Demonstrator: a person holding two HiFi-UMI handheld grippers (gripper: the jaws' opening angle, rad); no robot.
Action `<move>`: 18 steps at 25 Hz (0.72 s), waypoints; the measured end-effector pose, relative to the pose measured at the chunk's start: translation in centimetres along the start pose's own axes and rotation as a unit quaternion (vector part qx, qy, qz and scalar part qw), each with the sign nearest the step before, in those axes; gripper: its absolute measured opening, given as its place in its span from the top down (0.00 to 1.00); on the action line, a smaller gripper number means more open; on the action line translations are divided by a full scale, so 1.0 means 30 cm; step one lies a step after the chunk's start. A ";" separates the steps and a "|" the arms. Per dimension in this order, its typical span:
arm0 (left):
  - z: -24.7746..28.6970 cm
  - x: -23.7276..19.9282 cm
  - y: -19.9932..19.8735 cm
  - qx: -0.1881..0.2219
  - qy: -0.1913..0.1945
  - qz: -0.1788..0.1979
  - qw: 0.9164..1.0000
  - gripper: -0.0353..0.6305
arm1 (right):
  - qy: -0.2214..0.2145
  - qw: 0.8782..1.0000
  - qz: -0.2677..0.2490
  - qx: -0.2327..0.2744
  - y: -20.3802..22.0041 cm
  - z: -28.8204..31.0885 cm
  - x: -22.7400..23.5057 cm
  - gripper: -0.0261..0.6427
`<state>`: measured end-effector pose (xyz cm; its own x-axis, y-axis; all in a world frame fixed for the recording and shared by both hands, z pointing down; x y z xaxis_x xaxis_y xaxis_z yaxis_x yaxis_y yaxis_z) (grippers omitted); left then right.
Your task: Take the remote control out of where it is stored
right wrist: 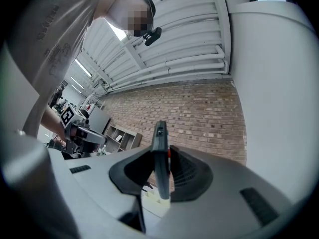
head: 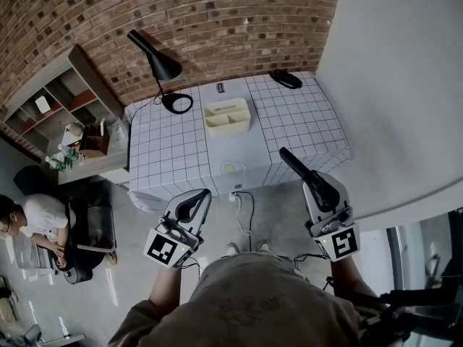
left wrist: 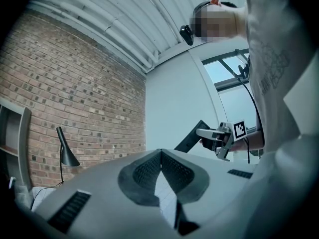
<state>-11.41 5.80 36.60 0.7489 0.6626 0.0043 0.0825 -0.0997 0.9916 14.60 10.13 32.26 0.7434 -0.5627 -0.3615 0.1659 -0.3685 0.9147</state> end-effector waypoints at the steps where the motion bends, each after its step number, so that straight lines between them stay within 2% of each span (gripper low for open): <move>1: -0.001 0.002 -0.003 0.000 0.000 0.000 1.000 0.94 | -0.002 1.000 0.000 0.001 -0.002 0.003 -0.003 0.82; 13: -0.043 -0.008 0.004 -0.003 -0.011 -0.002 1.000 0.94 | -0.015 1.000 0.001 0.002 -0.007 0.026 -0.045 0.82; 18: -0.061 -0.061 0.031 -0.004 -0.032 -0.073 0.997 0.94 | -0.012 1.000 0.026 -0.010 0.016 0.017 -0.074 0.82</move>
<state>-13.89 5.85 37.74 0.7705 0.6201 -0.1479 0.1878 0.0009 0.9822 12.70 10.80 33.41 0.7359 -0.5981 -0.3172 0.1404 -0.3235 0.9358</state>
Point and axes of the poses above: the fingertips, and each gripper's own axes: z forward along the fingers, x to its right, y out of its underside, the point moved 4 cm from there along -z, backward along the fingers, and after that the axes turned 14 degrees about -y, right-handed, at the moved point
